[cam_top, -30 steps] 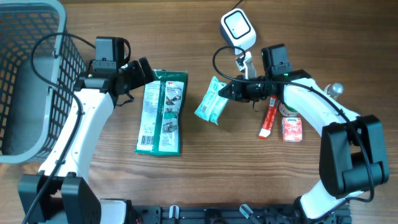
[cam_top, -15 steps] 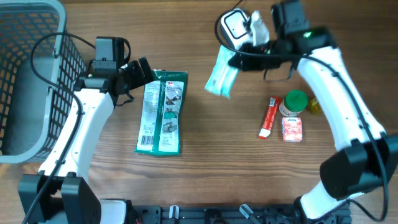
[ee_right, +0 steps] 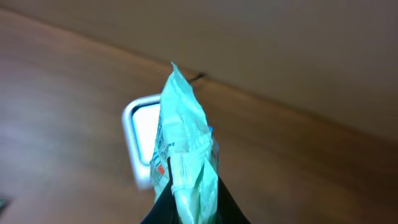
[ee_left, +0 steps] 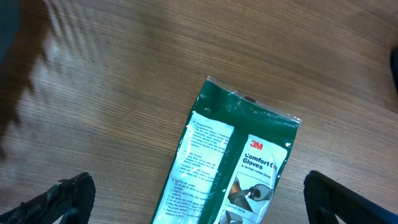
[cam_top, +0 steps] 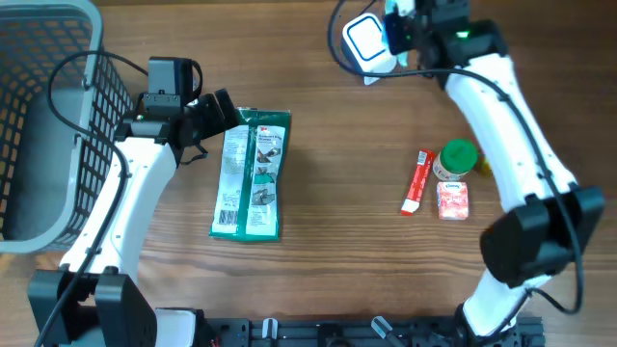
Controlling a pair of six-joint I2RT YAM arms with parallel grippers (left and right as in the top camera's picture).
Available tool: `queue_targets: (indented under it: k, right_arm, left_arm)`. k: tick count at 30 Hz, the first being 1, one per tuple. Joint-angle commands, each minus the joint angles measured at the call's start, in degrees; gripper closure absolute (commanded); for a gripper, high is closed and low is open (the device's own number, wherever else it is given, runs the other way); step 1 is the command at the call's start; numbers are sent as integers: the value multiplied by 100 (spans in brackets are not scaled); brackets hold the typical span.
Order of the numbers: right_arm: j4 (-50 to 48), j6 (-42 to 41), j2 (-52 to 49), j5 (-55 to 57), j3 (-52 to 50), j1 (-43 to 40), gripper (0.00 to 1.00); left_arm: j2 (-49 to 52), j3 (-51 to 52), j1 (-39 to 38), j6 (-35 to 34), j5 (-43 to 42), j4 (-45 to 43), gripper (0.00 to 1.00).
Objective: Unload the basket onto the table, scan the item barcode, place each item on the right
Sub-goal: 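Raise the wipe pack with the right gripper up to the scanner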
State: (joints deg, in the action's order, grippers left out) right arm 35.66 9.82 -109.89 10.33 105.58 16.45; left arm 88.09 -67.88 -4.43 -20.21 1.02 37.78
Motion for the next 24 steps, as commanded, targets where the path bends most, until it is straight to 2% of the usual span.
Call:
queue_targets:
  k: [1, 4, 8, 13, 19, 24]
  right_arm:
    - [-726, 857, -442, 1528, 42, 455, 96]
    - [-1582, 1545, -841, 2675, 44, 785, 95]
    - [-2345, 2175, -1392, 3388, 44, 949, 96]
    - [-2363, 2153, -1939, 3298, 42, 1075, 96]
    - [-2243, 2140, -2181, 2463, 42, 1303, 95]
    - [-1919, 1692, -2190, 1947, 42, 1397, 94]
  left_arm:
    - [24, -31, 20, 31, 57, 0, 0]
    - [24, -31, 20, 31, 57, 0, 0]
    - [24, -31, 20, 31, 57, 0, 0]
    - [24, -31, 20, 31, 57, 0, 0]
    - [24, -31, 20, 31, 57, 0, 0]
    - [24, -31, 20, 31, 57, 0, 0]
